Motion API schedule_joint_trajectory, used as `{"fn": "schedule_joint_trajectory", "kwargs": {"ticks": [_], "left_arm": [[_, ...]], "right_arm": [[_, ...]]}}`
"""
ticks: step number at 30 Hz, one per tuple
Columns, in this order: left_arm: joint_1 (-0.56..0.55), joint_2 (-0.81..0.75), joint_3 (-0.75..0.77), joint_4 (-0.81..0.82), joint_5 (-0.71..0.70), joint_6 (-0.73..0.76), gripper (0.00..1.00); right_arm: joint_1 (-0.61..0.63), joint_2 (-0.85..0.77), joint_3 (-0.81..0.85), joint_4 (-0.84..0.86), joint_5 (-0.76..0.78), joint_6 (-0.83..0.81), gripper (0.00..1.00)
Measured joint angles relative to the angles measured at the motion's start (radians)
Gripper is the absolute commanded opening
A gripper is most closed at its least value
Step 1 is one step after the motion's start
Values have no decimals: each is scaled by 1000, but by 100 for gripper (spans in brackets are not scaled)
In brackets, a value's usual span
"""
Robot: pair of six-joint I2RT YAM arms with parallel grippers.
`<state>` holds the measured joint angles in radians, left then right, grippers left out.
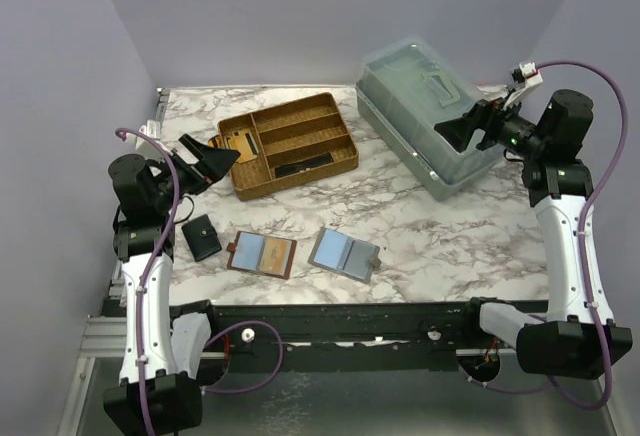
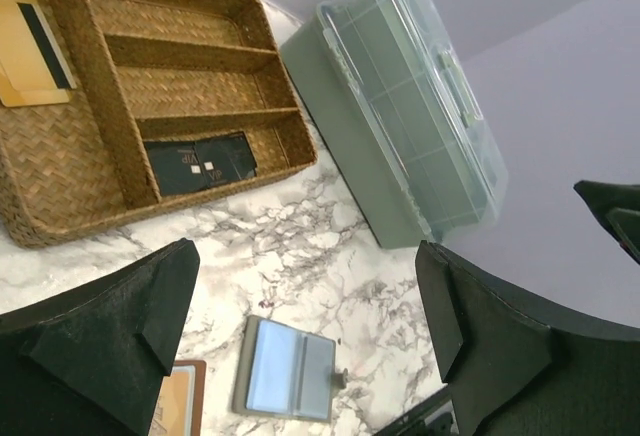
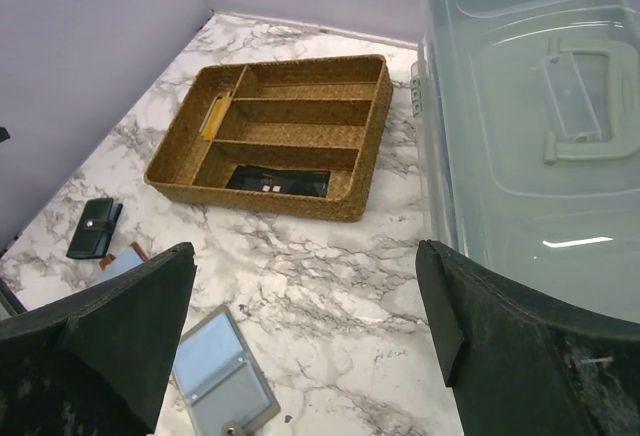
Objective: Take the credit cards out of the card holder
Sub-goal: Pick up the card holder from the center of the board.
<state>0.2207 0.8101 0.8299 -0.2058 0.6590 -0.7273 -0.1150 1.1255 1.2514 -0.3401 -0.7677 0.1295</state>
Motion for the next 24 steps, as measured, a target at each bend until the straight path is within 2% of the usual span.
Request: {"fn": "schedule_joint_trajectory", "kwargs": {"ticks": [9,16,18,24], "left_arm": [[-73,0,0,-34,62,37,99],[-149,-11,0,-113,66,95,98],[-189,-21,0,-134,52,108,96],[-399,-34,-8,-205,-67,146,92]], "right_arm": [[-5,0,0,-16,-51,-50,99],[-9,3,0,-81,-208,-191,100],[-10,8,-2,-122,-281,-269,100],[-10,8,-23,-258,-418,-499,99]]}}
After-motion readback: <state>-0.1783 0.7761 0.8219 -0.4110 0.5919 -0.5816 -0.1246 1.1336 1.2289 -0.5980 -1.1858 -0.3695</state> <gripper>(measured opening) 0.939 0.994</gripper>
